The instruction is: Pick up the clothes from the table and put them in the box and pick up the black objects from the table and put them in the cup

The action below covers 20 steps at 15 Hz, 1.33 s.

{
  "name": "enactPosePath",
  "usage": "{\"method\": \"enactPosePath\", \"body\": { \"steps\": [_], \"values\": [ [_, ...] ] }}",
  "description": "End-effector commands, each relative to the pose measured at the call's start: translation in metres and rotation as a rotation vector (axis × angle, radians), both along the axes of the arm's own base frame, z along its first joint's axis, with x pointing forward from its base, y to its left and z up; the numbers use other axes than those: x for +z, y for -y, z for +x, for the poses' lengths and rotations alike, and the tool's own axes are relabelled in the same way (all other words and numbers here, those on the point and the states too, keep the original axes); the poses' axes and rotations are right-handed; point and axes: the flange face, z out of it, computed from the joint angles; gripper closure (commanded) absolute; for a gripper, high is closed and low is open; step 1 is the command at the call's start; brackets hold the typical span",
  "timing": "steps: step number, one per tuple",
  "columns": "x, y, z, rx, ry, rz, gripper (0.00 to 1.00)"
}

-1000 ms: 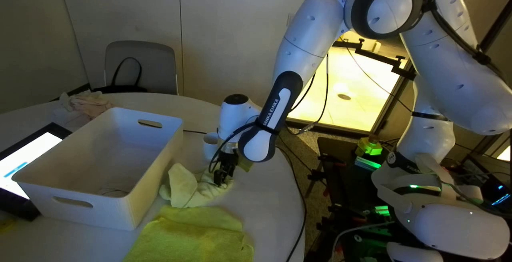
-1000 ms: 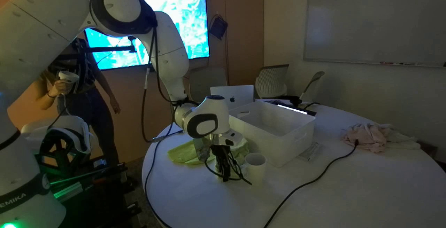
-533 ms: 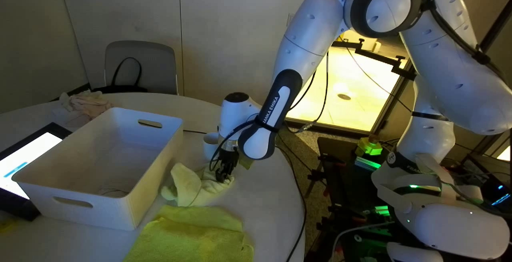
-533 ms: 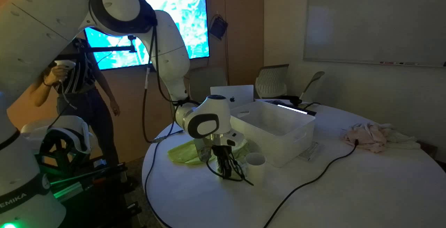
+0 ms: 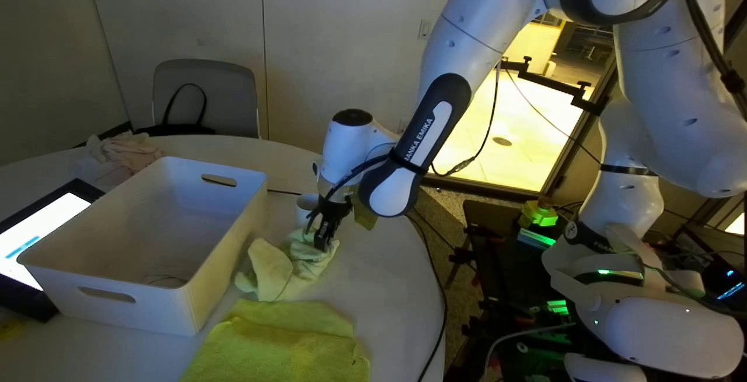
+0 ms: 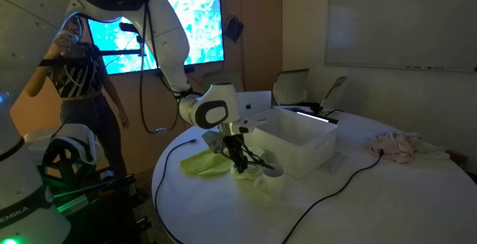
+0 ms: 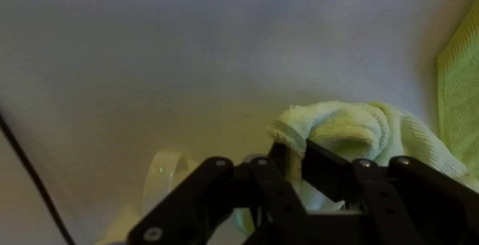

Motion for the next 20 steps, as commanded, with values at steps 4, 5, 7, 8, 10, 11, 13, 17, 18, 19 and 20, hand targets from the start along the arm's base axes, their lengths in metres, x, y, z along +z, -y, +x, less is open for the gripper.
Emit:
{"method": "enactPosePath", "body": {
  "steps": [4, 5, 7, 8, 10, 11, 13, 17, 18, 19, 20],
  "values": [
    [0.119, -0.015, -0.013, 0.105, 0.129, -0.137, 0.89],
    [0.136, -0.018, -0.013, 0.134, 0.135, -0.157, 0.89],
    [0.170, -0.024, -0.014, 0.182, 0.127, -0.197, 0.89],
    [0.188, -0.029, -0.014, 0.199, 0.112, -0.220, 0.89],
    [0.220, -0.038, -0.018, 0.237, 0.061, -0.247, 0.89],
    [0.243, -0.057, -0.027, 0.255, 0.029, -0.251, 0.89],
    [0.270, -0.082, -0.037, 0.289, -0.049, -0.235, 0.89],
    [0.306, -0.090, -0.028, 0.349, -0.213, -0.282, 0.89],
    [0.312, -0.094, -0.027, 0.367, -0.248, -0.287, 0.89],
    [0.319, -0.098, -0.027, 0.385, -0.302, -0.288, 0.89],
    [0.327, -0.100, -0.027, 0.404, -0.346, -0.282, 0.89]
  ]
}}
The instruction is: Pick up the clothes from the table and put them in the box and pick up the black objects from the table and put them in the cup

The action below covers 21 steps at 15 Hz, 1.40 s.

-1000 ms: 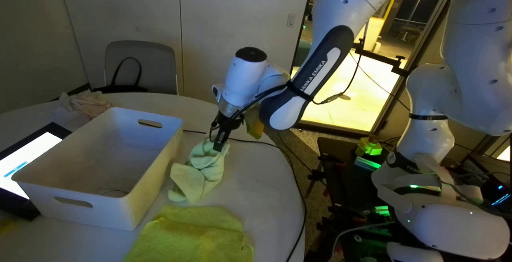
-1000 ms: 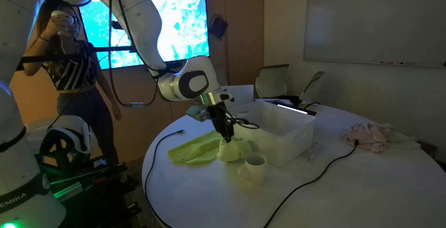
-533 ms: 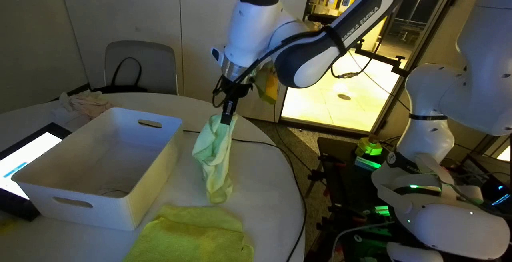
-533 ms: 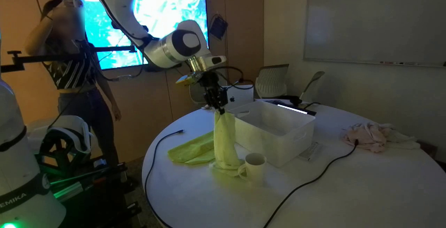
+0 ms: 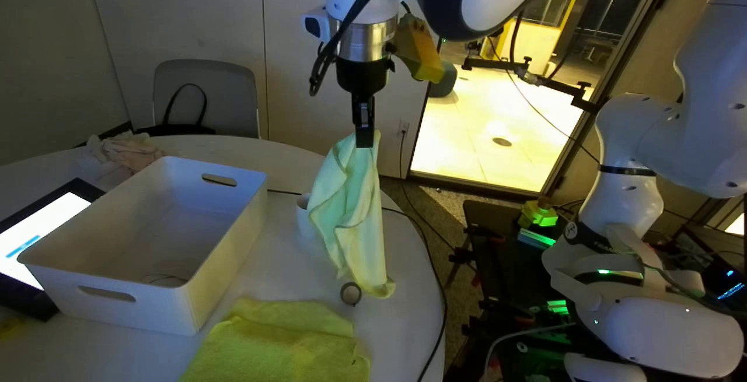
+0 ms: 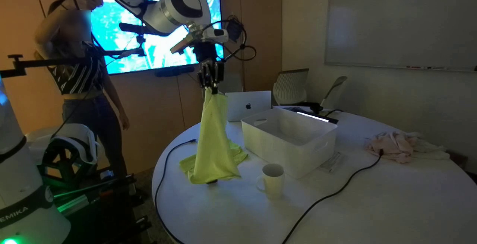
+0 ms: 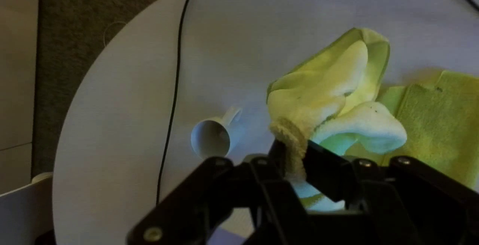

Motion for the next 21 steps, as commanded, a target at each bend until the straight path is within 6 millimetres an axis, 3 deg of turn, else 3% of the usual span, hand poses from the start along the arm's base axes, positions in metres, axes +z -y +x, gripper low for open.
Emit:
{"method": "enactPosePath", "body": {
  "steps": [1, 8, 21],
  "values": [
    [0.029, -0.012, 0.010, 0.041, -0.150, -0.011, 0.89],
    [0.065, -0.023, 0.040, 0.046, -0.234, -0.034, 0.89],
    [0.093, -0.031, 0.149, 0.005, -0.057, 0.094, 0.88]
  ]
}}
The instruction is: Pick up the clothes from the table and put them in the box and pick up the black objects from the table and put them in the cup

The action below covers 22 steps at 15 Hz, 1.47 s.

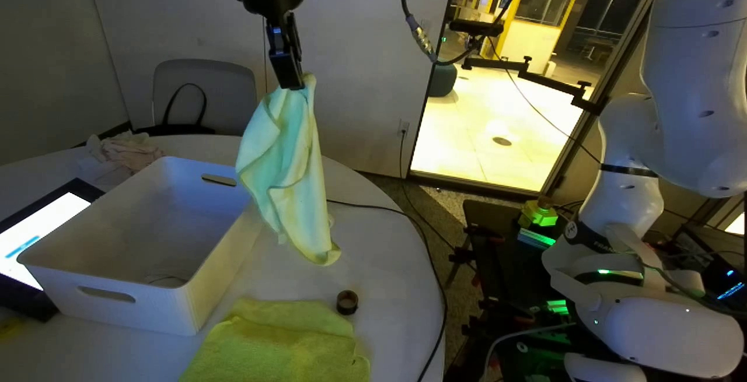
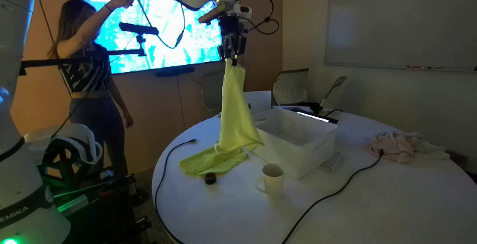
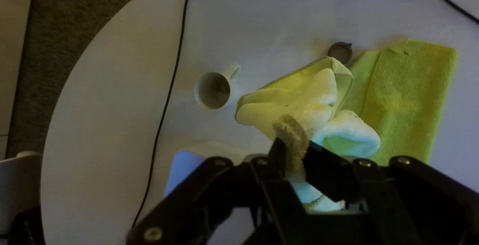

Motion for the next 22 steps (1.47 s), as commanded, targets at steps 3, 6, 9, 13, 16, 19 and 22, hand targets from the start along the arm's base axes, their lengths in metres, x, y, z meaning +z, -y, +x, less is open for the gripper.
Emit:
{"method": "enactPosePath", "body": {
  "steps": [3, 6, 9, 13, 16, 19, 22],
  "values": [
    [0.011, -0.015, 0.049, -0.013, 0.100, 0.099, 0.88],
    [0.010, -0.025, 0.070, -0.001, 0.169, 0.146, 0.88],
    [0.003, -0.032, 0.087, 0.012, 0.216, 0.185, 0.88],
    [-0.011, -0.039, 0.109, -0.006, 0.297, 0.216, 0.88],
    [-0.022, -0.033, 0.130, -0.080, 0.420, 0.254, 0.88],
    [-0.041, -0.023, 0.149, -0.156, 0.531, 0.257, 0.89],
    [-0.079, -0.006, 0.165, -0.216, 0.578, 0.238, 0.89]
  ]
}}
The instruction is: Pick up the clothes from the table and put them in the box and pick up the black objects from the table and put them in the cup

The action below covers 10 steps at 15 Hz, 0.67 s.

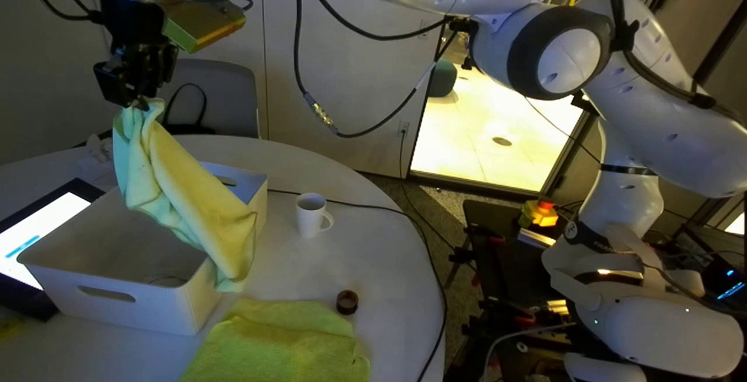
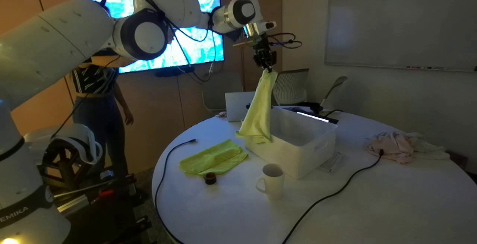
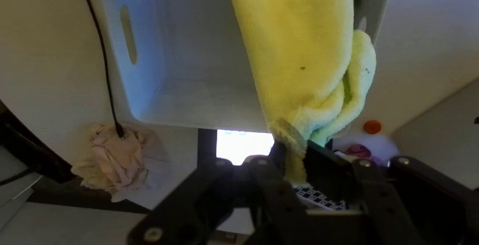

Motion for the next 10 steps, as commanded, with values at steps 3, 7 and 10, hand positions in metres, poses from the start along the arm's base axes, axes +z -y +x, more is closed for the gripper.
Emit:
{"method": "enactPosePath", "body": {
  "steps": [3, 7, 10],
  "values": [
    [-0.083, 0.036, 0.022, -0.125, -0.011, 0.009, 0.89],
    [-0.145, 0.047, 0.026, -0.188, -0.047, -0.006, 0.89],
    [-0.160, 0.038, 0.027, -0.215, -0.019, -0.009, 0.89]
  ]
}}
